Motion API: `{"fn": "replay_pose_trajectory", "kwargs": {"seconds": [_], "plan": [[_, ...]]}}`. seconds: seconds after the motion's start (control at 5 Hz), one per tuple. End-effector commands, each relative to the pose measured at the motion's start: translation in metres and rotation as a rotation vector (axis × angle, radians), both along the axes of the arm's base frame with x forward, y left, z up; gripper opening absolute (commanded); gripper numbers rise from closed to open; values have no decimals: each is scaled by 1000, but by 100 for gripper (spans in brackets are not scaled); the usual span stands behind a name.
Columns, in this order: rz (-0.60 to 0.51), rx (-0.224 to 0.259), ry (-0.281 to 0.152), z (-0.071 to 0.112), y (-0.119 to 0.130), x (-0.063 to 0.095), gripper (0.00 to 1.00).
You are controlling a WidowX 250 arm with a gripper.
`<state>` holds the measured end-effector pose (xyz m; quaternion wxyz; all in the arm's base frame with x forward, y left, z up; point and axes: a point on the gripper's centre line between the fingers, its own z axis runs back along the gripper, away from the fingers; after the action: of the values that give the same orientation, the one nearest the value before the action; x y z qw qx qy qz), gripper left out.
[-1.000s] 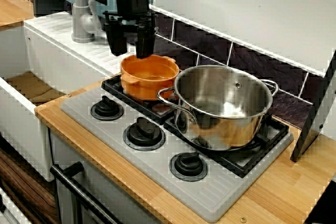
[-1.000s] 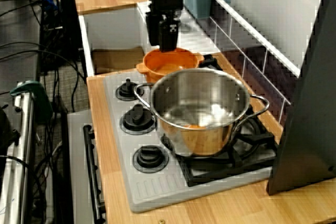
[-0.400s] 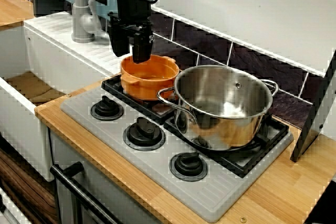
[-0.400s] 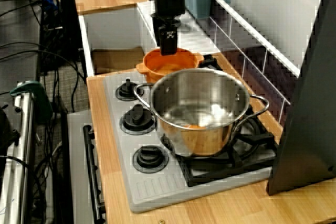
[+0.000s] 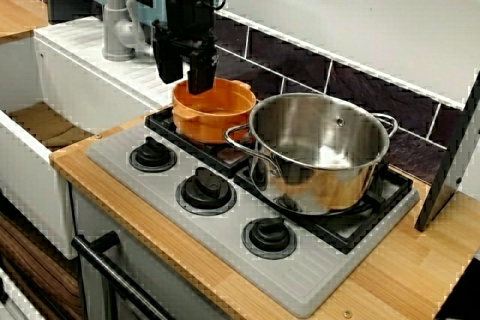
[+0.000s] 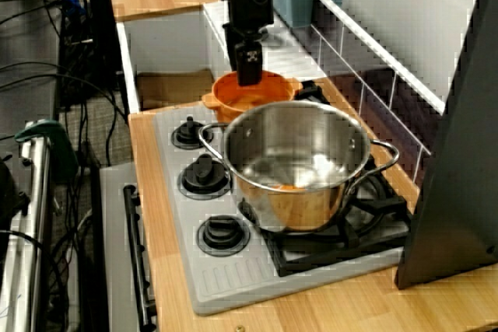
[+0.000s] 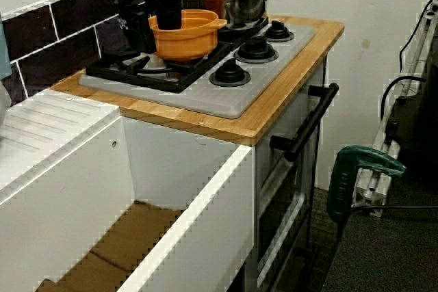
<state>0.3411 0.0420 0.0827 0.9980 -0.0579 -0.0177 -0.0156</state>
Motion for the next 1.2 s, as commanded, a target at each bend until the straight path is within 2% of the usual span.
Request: {"fn": "replay_pose_trajectory", "kwargs": {"seconds": [0.0,0.2,0.6,0.8,1.0], "plan": [[-7,16,-53,14,-2,-2,65],[10,4,-49,16,0,0,0],[51,-27,-56,25,-1,1,0],[133,-55,-34,26,0,-1,0],[179,-59,-28,28,-5,-5,0]]}}
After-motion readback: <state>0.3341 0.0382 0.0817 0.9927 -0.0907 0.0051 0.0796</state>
